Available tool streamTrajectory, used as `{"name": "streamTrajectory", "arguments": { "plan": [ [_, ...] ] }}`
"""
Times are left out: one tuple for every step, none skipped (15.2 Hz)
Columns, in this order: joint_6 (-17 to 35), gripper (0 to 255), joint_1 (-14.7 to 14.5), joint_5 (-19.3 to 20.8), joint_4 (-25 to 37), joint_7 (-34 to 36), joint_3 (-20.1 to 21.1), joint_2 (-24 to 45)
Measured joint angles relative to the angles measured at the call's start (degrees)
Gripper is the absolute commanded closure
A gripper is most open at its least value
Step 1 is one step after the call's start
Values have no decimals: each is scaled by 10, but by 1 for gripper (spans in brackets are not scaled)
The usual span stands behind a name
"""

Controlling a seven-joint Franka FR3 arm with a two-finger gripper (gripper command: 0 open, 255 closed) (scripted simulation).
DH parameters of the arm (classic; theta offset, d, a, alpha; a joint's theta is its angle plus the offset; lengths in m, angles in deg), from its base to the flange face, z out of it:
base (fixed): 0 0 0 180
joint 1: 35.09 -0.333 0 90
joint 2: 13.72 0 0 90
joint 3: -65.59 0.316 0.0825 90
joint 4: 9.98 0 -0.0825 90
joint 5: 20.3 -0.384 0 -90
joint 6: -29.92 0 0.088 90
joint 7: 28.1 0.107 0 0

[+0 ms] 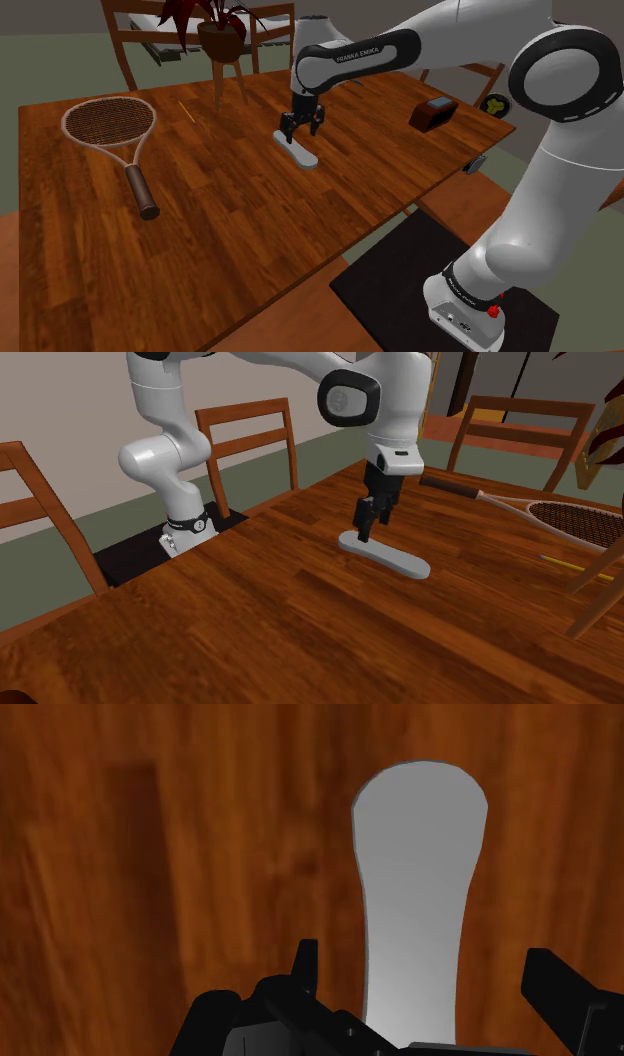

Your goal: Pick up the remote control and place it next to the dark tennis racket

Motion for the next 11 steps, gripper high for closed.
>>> {"name": "streamTrajectory", "arguments": {
  "plan": [
    [4,0,-2,6,17,4,-1,19],
    [6,0,-5,10,27,8,-1,31],
    [11,0,-6,12,31,11,-1,39],
    [17,0,-7,13,30,11,-2,43],
    [25,0,-7,15,28,13,-2,49],
    [31,0,-7,16,24,13,-3,51],
    [38,0,-7,17,21,13,-3,56],
    [45,0,-8,18,19,14,-3,60],
    [50,0,-8,18,14,15,-3,61],
    [52,0,-8,18,13,16,-3,62],
    [53,0,-8,19,13,16,-4,63]
  ]
}}
